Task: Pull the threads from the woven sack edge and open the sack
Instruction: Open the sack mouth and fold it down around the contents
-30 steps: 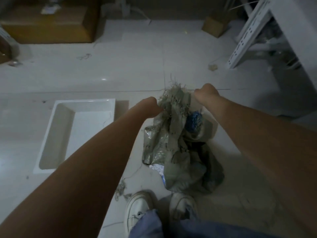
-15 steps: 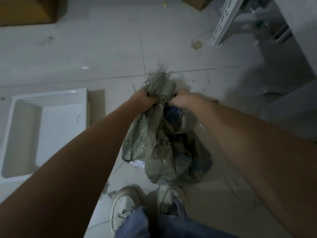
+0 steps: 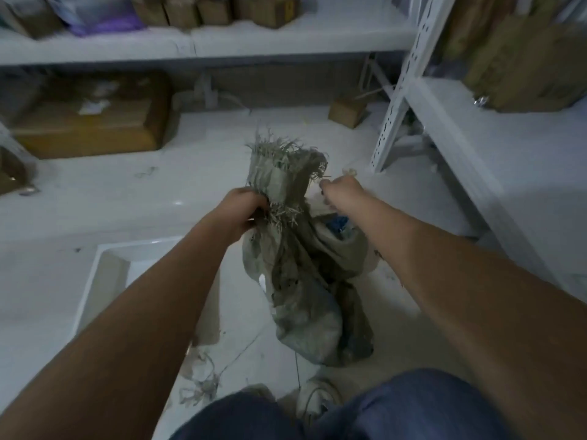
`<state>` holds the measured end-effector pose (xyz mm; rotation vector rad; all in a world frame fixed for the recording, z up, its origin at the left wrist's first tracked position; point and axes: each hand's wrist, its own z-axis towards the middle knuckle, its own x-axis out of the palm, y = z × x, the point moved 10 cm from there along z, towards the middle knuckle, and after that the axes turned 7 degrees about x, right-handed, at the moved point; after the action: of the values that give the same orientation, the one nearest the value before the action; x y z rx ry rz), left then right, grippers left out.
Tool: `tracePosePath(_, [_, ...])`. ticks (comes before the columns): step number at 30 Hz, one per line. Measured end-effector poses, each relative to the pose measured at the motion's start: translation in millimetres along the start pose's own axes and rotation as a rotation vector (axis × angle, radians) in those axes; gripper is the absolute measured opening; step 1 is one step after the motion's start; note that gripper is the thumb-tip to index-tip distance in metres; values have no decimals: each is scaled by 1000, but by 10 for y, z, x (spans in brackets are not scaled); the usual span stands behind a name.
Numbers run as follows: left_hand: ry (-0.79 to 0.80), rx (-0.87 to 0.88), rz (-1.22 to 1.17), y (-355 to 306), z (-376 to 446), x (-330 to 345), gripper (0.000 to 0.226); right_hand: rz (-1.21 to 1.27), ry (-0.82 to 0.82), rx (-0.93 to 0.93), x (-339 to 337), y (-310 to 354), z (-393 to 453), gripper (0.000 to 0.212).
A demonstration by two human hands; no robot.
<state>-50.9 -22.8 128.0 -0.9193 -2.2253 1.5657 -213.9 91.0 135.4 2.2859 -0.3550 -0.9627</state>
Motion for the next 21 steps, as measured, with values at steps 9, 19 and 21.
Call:
tracePosePath(9, [342, 150, 13, -503, -845, 347, 33, 468, 342, 62, 74, 150, -855, 101])
tracePosePath(19, [263, -141, 188, 42, -988, 271, 51, 114, 318, -80, 453, -242, -968, 75])
tracePosePath(21, [232, -109, 221, 56, -928, 273, 44, 66, 313, -113, 507, -160, -970, 69])
